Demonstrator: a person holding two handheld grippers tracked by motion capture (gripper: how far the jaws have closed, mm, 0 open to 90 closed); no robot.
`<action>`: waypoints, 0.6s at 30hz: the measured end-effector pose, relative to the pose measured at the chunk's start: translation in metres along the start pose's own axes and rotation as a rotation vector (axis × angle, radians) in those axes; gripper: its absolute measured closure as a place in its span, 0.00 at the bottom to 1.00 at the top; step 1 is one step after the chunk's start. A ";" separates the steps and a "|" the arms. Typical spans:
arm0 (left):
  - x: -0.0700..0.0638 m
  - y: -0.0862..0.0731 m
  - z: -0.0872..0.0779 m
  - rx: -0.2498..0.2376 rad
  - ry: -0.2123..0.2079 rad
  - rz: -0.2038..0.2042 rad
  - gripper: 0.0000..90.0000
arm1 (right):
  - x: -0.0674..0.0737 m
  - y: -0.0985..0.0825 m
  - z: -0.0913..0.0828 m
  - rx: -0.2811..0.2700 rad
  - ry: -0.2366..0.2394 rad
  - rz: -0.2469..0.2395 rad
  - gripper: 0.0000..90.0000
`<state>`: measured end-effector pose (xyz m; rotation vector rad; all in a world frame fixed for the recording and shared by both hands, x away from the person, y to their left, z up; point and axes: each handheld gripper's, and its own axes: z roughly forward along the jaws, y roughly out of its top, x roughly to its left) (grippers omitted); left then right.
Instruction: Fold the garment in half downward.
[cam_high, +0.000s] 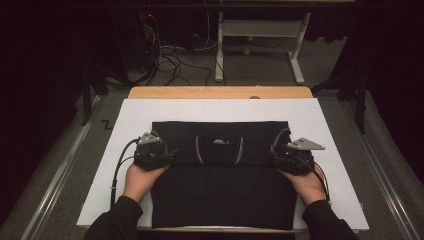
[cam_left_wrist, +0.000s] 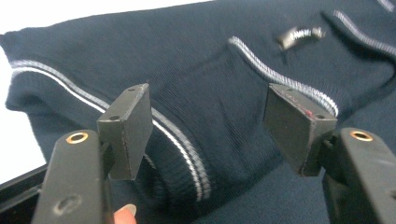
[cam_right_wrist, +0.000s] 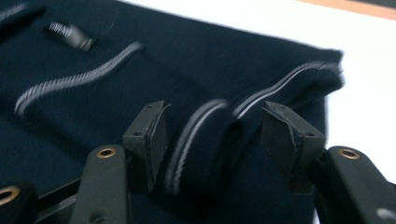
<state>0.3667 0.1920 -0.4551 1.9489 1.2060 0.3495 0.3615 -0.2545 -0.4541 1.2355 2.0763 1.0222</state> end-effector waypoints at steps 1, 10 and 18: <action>-0.001 -0.001 0.002 0.010 0.001 -0.005 0.34 | 0.002 -0.002 0.001 0.010 0.001 -0.005 0.47; -0.007 -0.005 0.014 0.081 0.028 0.009 0.40 | 0.002 -0.010 0.009 0.077 0.031 0.001 0.50; -0.015 -0.013 0.017 0.067 0.081 0.036 0.68 | 0.005 -0.011 0.013 0.095 0.032 -0.005 0.61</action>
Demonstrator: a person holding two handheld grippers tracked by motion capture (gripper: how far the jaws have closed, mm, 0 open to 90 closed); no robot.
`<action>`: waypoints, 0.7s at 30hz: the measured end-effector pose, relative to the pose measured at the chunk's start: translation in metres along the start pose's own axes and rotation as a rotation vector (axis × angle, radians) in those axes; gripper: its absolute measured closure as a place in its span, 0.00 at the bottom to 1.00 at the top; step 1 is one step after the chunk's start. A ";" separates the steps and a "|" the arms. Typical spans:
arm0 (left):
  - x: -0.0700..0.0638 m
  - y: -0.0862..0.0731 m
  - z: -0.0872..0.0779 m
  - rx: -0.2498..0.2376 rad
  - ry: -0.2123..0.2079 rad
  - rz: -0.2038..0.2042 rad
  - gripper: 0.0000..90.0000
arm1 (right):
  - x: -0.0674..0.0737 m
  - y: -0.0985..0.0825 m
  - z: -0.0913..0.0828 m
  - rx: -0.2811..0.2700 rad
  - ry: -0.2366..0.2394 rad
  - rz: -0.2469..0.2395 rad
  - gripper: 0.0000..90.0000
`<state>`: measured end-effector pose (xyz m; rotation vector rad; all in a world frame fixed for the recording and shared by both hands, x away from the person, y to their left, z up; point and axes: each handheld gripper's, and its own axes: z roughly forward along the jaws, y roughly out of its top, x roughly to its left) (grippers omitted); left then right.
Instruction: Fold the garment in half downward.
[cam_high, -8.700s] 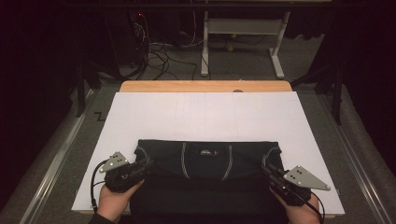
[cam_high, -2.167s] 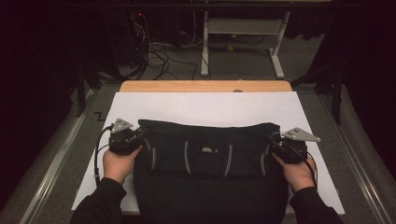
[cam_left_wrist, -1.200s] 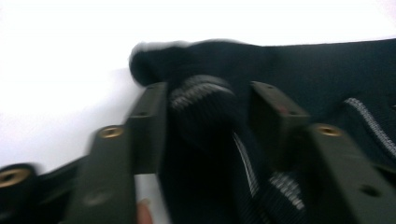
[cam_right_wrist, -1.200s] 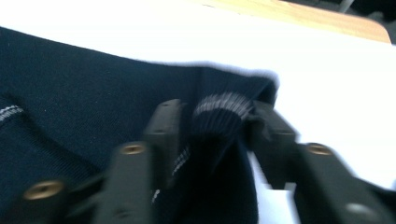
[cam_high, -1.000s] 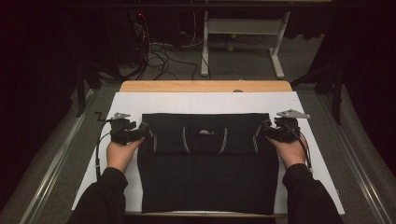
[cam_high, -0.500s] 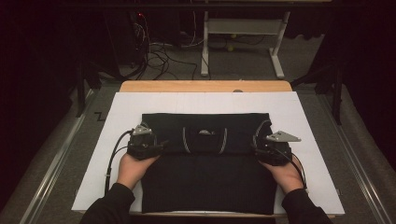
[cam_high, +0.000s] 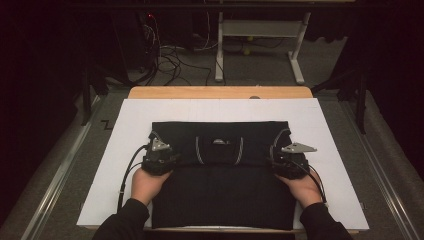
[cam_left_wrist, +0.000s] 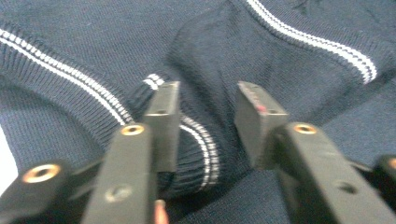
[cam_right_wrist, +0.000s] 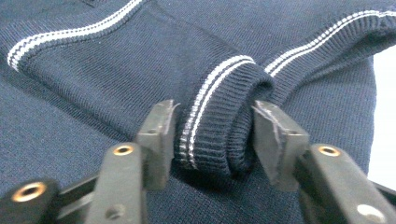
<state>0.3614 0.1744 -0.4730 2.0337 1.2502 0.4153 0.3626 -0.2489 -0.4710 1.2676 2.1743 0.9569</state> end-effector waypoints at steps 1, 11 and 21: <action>0.000 0.000 0.000 0.001 0.002 0.000 0.72 | 0.001 0.000 0.000 0.002 -0.007 -0.007 0.64; 0.001 -0.003 -0.004 -0.038 -0.005 0.001 0.91 | 0.009 0.000 -0.001 -0.008 -0.033 -0.053 0.80; 0.008 -0.008 -0.022 -0.137 -0.016 -0.043 0.89 | 0.013 0.000 -0.009 -0.060 -0.045 -0.072 0.86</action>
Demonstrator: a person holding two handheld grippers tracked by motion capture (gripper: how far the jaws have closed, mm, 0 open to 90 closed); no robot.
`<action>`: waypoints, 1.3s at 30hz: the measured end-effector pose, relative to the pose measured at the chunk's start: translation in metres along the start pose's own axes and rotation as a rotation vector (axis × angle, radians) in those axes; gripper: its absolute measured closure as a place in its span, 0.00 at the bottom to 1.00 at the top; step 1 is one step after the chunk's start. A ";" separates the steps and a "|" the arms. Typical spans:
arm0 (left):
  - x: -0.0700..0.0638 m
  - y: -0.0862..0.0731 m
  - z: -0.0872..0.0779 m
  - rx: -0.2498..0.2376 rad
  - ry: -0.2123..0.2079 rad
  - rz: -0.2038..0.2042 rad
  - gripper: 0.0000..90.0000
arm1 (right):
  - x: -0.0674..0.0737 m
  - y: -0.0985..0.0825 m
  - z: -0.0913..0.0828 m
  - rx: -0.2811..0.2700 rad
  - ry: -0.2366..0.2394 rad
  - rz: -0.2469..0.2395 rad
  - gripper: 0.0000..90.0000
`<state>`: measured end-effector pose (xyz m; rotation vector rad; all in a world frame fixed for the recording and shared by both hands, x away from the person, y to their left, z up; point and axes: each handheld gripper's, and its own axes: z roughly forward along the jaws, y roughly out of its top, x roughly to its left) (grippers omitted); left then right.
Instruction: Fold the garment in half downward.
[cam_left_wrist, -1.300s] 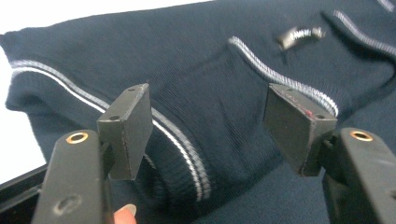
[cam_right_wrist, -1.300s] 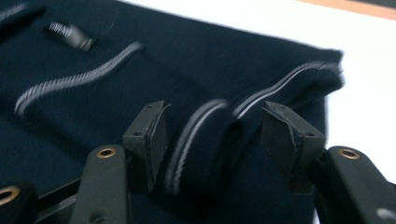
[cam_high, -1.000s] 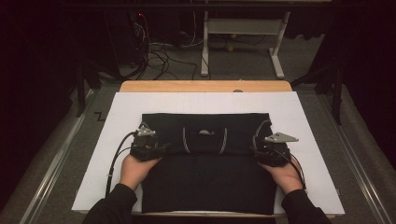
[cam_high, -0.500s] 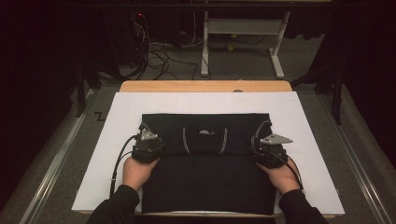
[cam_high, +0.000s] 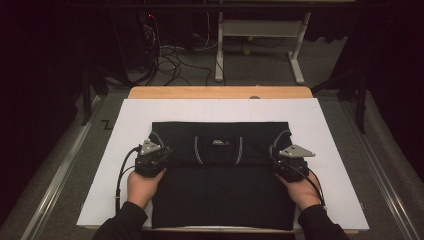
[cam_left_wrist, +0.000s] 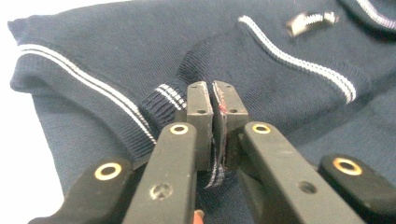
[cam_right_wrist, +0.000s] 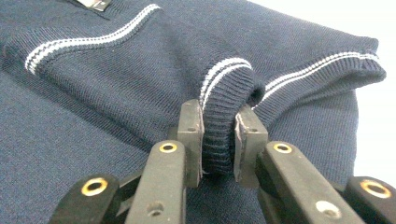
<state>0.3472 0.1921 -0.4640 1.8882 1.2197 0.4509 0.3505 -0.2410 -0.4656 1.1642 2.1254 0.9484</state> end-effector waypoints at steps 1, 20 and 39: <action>0.001 0.000 -0.002 -0.009 0.007 -0.005 0.84 | 0.000 0.000 0.000 0.000 -0.001 -0.003 0.86; 0.000 -0.001 0.001 0.042 -0.012 0.016 0.92 | 0.001 -0.001 -0.008 -0.037 0.006 -0.010 0.86; -0.018 -0.009 -0.043 -0.024 -0.071 0.069 0.93 | 0.004 -0.012 -0.048 -0.113 0.042 -0.030 0.86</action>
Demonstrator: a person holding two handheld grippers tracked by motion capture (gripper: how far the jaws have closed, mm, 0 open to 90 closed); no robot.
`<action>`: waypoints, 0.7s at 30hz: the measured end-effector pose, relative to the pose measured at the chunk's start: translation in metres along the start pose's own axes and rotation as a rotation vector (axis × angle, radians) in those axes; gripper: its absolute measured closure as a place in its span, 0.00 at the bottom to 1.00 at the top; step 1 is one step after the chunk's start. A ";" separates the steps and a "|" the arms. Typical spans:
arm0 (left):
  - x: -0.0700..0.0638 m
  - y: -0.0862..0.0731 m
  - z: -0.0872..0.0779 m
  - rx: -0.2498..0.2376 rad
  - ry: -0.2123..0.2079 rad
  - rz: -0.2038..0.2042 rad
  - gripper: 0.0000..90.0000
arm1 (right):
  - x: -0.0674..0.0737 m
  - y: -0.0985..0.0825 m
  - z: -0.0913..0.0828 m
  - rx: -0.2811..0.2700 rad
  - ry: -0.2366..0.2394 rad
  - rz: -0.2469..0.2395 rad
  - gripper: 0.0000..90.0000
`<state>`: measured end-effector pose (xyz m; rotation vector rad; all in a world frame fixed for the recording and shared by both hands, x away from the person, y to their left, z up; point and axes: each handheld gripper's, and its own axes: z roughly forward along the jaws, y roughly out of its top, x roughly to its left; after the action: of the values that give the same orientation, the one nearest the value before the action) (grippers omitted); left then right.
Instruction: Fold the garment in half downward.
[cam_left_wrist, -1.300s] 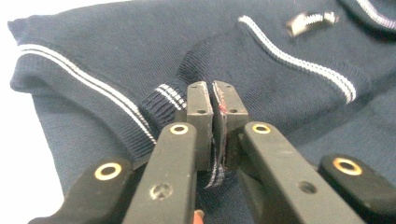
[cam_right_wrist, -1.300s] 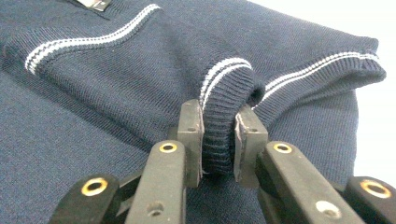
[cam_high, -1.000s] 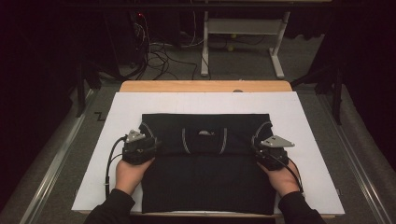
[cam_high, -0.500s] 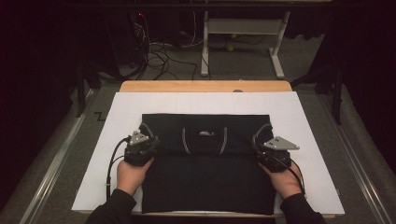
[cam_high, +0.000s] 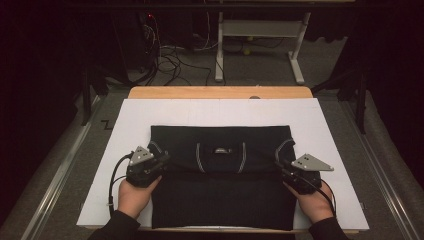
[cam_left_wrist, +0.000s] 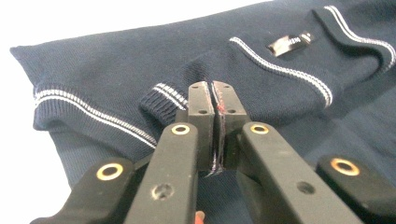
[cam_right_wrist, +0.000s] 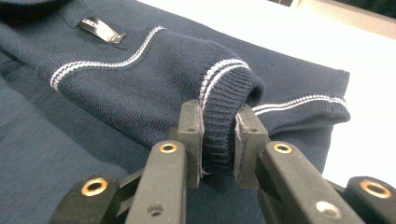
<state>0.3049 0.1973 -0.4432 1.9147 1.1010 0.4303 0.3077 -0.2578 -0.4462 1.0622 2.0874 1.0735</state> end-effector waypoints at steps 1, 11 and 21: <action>-0.001 -0.002 -0.001 0.007 0.000 0.008 0.93 | 0.001 -0.002 -0.002 0.002 0.003 -0.005 0.86; 0.003 -0.020 0.002 0.080 -0.032 -0.028 0.92 | 0.008 -0.019 0.000 0.081 0.028 -0.018 0.85; -0.001 -0.028 -0.007 0.092 -0.048 -0.036 0.88 | 0.010 -0.025 -0.008 0.097 0.040 -0.006 0.79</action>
<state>0.2853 0.2061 -0.4618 1.9715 1.1390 0.3174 0.2865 -0.2620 -0.4638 1.0879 2.1924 1.0068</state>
